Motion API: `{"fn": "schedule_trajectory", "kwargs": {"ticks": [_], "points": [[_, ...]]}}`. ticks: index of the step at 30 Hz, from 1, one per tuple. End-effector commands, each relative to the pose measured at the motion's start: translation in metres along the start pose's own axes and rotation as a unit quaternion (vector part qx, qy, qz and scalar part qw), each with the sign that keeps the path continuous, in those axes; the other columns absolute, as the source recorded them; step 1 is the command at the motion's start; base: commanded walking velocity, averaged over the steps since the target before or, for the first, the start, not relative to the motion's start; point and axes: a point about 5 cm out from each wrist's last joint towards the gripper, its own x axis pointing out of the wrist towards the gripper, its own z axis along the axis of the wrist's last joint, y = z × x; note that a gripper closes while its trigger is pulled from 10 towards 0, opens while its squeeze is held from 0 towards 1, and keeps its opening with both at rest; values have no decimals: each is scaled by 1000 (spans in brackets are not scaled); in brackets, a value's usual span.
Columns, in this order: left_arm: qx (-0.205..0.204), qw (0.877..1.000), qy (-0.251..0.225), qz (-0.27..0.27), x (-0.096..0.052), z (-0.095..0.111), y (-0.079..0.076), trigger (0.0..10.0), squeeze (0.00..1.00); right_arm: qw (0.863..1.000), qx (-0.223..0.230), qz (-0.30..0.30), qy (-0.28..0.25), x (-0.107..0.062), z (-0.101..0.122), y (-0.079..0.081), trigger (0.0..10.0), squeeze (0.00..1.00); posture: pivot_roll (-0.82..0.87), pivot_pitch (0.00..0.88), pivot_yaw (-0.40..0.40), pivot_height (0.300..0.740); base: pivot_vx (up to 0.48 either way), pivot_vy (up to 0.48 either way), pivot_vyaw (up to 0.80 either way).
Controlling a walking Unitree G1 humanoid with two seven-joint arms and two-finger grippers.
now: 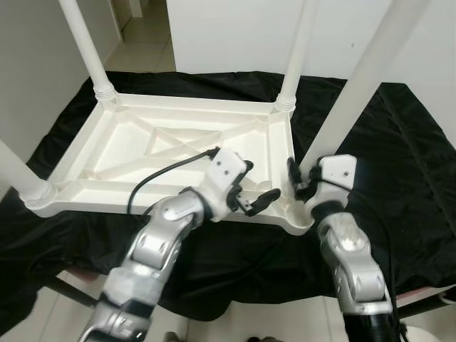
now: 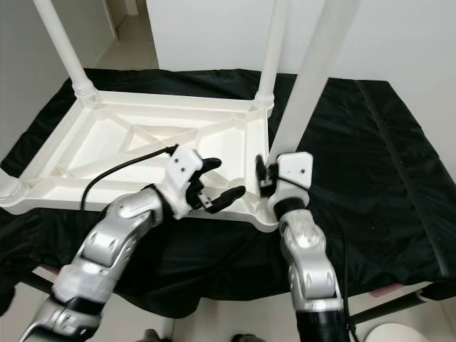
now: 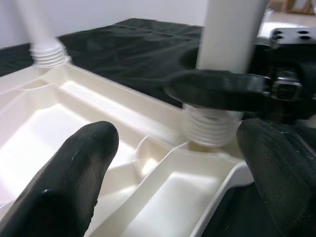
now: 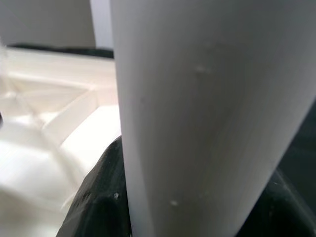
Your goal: Building children table
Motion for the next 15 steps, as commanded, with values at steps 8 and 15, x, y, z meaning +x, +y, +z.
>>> {"fn": "schedule_trajectory", "kwargs": {"ticks": [8, 15], "points": [[-18, 1000, 12, -14, -13, 3, -8, 10000, 0, 999, 3, 19, 37, -26, -13, 10, 10000, 0, -30, 69, -33, 740, 0, 0, 0], [-18, 1000, 14, -8, -12, 2, -7, 10000, 0, 998, 4, 0, 60, -32, -25, 0, 10000, 0, -37, 66, -31, 740, 0, 0, 0]]}}
